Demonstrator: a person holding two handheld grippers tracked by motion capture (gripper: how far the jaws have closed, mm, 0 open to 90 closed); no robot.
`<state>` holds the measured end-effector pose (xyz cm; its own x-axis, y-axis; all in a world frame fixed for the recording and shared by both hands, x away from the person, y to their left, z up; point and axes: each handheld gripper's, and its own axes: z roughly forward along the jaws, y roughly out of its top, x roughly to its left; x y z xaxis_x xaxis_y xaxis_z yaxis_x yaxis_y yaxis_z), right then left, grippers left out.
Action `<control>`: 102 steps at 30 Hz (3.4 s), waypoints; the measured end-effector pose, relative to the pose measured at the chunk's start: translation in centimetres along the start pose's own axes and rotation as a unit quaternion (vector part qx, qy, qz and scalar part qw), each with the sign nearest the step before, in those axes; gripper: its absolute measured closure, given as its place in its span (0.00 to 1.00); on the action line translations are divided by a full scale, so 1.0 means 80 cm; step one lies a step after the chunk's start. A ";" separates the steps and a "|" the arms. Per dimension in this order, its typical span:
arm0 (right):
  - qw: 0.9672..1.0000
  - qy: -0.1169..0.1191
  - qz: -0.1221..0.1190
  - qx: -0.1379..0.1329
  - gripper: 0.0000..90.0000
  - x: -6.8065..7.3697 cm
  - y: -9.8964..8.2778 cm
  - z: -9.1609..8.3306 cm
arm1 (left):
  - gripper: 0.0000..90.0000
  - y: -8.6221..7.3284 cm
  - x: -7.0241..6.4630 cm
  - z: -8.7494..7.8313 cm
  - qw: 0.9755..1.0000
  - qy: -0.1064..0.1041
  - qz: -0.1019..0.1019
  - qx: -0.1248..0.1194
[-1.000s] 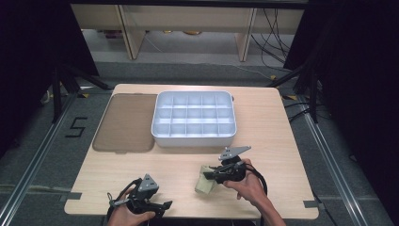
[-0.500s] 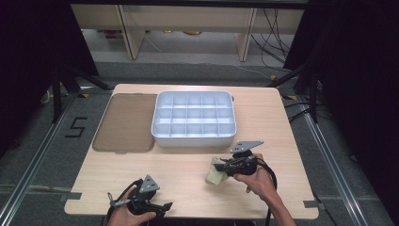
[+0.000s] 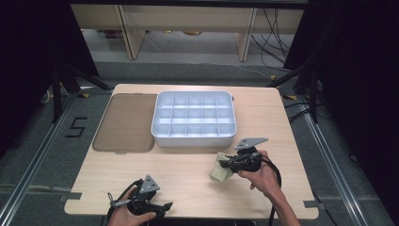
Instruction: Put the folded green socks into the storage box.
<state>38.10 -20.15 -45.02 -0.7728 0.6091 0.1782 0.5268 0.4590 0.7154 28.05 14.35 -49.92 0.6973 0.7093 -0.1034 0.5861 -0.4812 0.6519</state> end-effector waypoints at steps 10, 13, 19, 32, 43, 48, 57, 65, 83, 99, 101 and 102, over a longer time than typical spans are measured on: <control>1.000 -0.016 0.001 -0.009 0.83 -0.011 0.002 -0.012 | 0.25 -0.001 0.000 0.001 1.000 0.004 -0.001 0.001; 1.000 -0.014 0.013 -0.004 0.83 -0.012 0.003 -0.015 | 0.25 -0.001 0.001 0.001 1.000 0.003 -0.001 0.001; 1.000 -0.023 0.008 -0.007 0.83 -0.022 0.002 -0.017 | 0.25 -0.001 0.001 0.002 1.000 0.004 0.002 0.001; 0.999 -0.038 0.012 0.009 0.83 -0.035 0.020 -0.029 | 0.25 -0.001 0.000 0.002 1.000 0.003 0.003 0.003; 0.999 -0.047 0.005 0.011 0.83 -0.045 0.032 -0.032 | 0.25 -0.002 0.000 0.004 1.000 0.009 0.003 0.004; 0.999 -0.049 -0.002 0.016 0.83 -0.043 0.041 -0.036 | 0.25 -0.001 0.001 0.004 1.000 0.008 0.007 0.006; 0.998 -0.053 -0.013 0.026 0.83 -0.041 0.059 -0.043 | 0.25 -0.002 -0.001 0.005 1.000 0.004 -0.004 0.004; 0.997 -0.070 -0.005 0.028 0.83 -0.043 0.076 -0.043 | 0.25 -0.002 0.000 0.005 1.000 0.007 0.005 0.006; 0.997 -0.060 -0.026 0.042 0.83 -0.053 0.108 -0.042 | 0.25 -0.002 -0.001 0.005 1.000 0.003 0.005 0.006; 0.996 -0.074 -0.004 0.052 0.83 -0.064 0.132 -0.036 | 0.25 -0.002 -0.002 0.005 1.000 -0.001 0.008 0.005; 0.996 -0.072 -0.005 0.055 0.83 -0.066 0.133 -0.034 | 0.25 -0.002 -0.002 0.005 1.000 0.001 0.009 0.005; 0.996 -0.077 0.006 0.050 0.83 -0.065 0.133 -0.031 | 0.24 -0.001 -0.001 0.005 1.000 -0.001 0.018 0.005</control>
<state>46.84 -20.03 -36.66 -0.7069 0.7032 0.0759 0.5741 0.5078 0.6423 28.07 14.12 -50.24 0.7190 0.6902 -0.0820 0.5652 -0.5119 0.6470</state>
